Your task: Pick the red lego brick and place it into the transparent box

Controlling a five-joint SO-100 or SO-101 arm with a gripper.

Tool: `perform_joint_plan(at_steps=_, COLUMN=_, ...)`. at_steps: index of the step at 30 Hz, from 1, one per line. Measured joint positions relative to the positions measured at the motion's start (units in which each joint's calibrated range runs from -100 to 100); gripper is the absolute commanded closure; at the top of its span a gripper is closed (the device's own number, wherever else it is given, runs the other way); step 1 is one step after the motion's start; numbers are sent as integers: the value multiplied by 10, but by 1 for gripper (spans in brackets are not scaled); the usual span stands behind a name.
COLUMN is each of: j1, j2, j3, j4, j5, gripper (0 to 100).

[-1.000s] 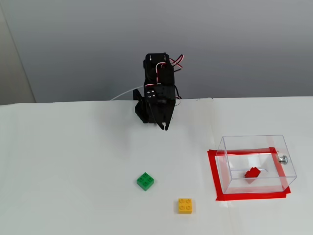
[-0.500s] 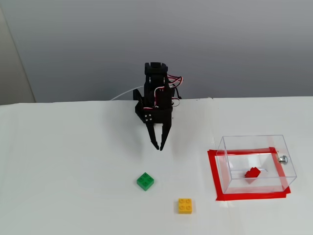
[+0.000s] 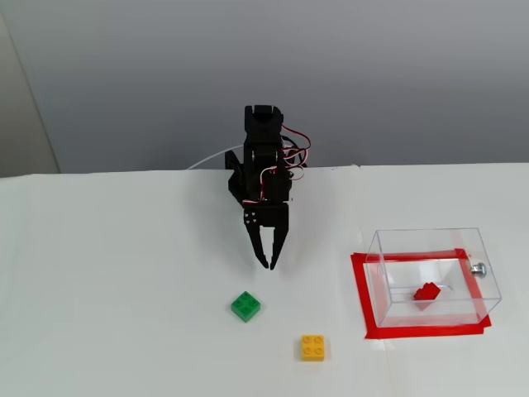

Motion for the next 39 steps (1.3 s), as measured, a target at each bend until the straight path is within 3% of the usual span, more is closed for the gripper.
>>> perform_joint_plan(at_steps=6, j1=0, j2=0, j3=-3, j4=23, j5=0, gripper=99)
perform_joint_plan(at_steps=15, j1=-41, j2=0, j3=-38, j4=167, j5=0, gripper=99)
perform_joint_plan(at_steps=39, j1=-51, j2=0, j3=-45, j4=213, j5=1, gripper=99)
